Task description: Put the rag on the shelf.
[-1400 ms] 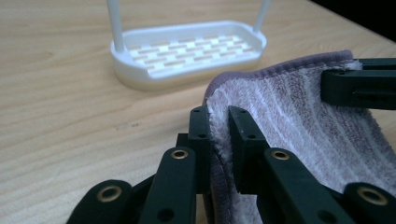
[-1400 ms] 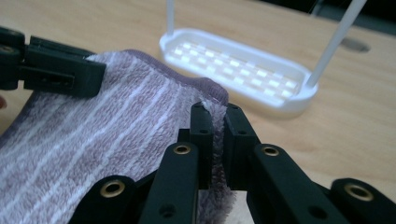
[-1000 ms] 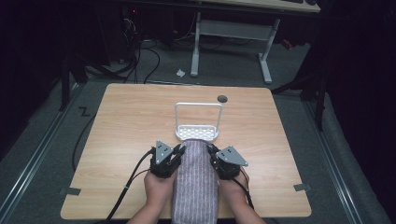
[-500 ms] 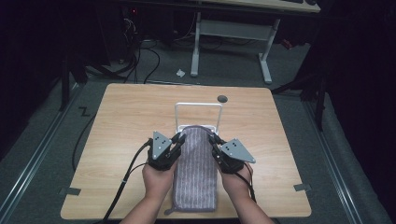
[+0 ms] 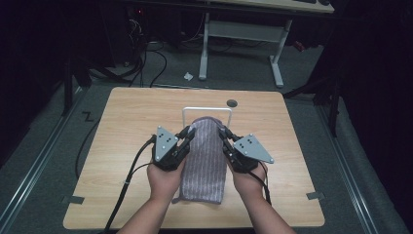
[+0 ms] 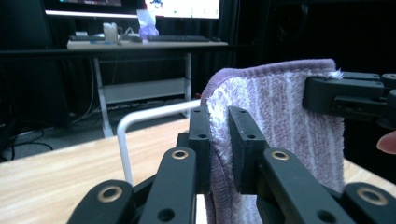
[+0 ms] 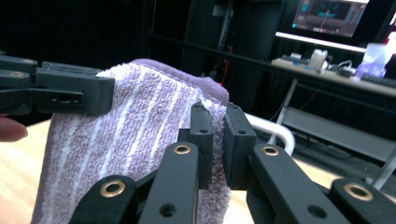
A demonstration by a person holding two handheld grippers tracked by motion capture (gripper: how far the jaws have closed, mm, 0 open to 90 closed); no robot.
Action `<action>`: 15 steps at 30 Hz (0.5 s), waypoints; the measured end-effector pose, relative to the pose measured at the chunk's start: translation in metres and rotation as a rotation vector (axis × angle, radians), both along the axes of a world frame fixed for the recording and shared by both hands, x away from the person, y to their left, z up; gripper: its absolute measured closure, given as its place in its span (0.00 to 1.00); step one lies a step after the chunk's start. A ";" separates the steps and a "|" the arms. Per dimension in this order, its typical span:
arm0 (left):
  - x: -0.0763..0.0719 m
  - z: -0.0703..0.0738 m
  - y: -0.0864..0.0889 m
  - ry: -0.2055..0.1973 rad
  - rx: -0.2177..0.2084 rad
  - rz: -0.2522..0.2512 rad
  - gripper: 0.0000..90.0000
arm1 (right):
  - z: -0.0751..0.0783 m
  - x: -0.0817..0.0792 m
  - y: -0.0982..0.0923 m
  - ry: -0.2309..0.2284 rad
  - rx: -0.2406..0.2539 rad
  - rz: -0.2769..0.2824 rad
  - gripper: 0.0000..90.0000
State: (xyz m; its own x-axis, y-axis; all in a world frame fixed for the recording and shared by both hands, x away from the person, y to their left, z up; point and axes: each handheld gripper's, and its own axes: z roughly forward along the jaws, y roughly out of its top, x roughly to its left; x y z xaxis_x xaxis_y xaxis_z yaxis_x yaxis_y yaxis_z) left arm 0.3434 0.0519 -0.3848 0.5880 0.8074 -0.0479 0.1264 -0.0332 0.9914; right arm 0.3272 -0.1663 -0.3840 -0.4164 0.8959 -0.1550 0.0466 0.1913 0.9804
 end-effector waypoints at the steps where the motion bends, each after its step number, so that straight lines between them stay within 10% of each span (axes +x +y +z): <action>1: 0.000 0.002 0.001 -0.003 -0.004 0.001 0.89 | 0.005 0.000 -0.001 -0.007 0.003 -0.001 0.94; 15: 0.010 0.033 0.004 -0.096 -0.016 0.010 0.89 | 0.042 0.005 -0.003 -0.090 0.029 0.004 0.94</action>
